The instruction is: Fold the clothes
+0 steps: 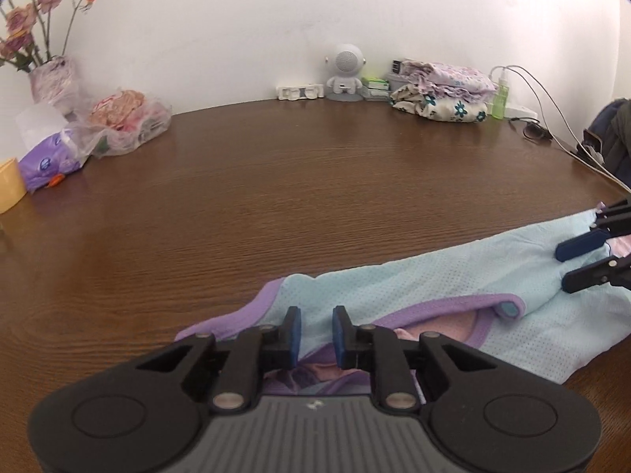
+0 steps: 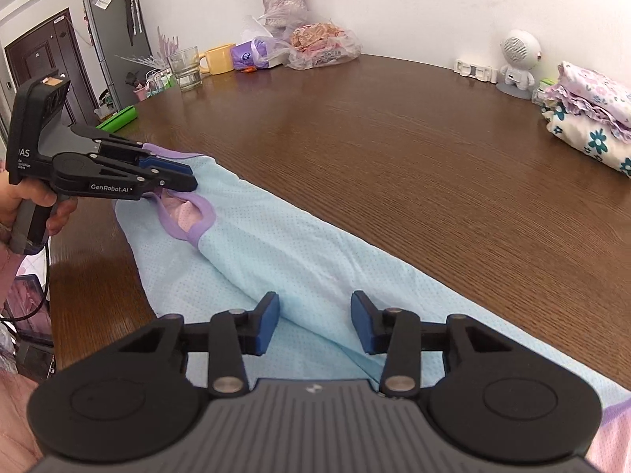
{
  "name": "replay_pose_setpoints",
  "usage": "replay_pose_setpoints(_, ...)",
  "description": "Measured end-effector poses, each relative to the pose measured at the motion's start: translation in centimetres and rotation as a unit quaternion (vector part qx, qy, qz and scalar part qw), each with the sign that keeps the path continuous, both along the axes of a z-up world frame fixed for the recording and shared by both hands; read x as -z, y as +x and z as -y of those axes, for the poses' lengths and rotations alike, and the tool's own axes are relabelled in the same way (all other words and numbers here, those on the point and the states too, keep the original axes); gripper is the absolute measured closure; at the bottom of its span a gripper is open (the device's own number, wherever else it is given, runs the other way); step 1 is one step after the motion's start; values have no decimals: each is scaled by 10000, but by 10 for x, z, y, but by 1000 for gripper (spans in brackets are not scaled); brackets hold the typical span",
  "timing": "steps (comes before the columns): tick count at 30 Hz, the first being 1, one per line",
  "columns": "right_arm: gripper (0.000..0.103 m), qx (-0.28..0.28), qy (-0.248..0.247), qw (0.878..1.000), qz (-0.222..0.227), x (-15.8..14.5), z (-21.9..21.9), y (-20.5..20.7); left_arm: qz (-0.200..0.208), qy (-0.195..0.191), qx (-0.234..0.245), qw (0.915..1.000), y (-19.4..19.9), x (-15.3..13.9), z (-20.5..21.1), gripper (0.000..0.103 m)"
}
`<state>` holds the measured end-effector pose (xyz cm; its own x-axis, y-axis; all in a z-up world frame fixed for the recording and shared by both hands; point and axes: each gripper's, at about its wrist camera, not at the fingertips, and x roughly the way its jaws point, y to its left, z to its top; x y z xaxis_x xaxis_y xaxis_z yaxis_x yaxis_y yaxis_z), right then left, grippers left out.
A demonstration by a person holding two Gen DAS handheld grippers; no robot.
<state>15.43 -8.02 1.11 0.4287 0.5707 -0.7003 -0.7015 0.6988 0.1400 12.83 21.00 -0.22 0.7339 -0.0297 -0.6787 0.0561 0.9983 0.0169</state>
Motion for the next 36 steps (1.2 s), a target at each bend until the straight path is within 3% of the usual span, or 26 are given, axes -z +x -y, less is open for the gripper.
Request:
replay_pose_setpoints(3,63,195,84,9998,-4,1,23,-4,26,-257,-189,9995,-2,1,-9,84)
replay_pose_setpoints(10,61,627,47,9978,210,-7,79,-20,25,133,-238,9996,0,-7,5,84)
replay_pose_setpoints(14,61,339,-494,9965,582,-19,91,-29,368,130,540,9978,-4,-31,43,81)
replay_pose_setpoints(17,63,-91,-1027,9918,759,-22,84,-26,388,148,1518,9875,-4,-39,86,76)
replay_pose_setpoints(19,65,-326,-1169,9893,806,-22,78,-25,332,310,2193,9746,-4,-39,119,74)
replay_pose_setpoints(23,65,-690,-1378,9841,886,-20,66,-21,119,827,2950,9518,1,-23,168,74)
replay_pose_setpoints(27,65,-784,-1353,9833,931,-20,57,-18,-74,1209,3313,9357,6,-9,193,76)
replay_pose_setpoints(29,65,-819,-1295,9838,932,-20,55,-17,-117,1430,3390,9298,9,-4,199,88)
replay_pose_setpoints(32,65,-881,-1239,9841,923,-19,54,-18,-131,1637,3404,9258,11,0,202,100)
replay_pose_setpoints(36,65,-893,-1192,9846,919,-16,51,-16,24,1719,3240,9303,10,-4,199,103)
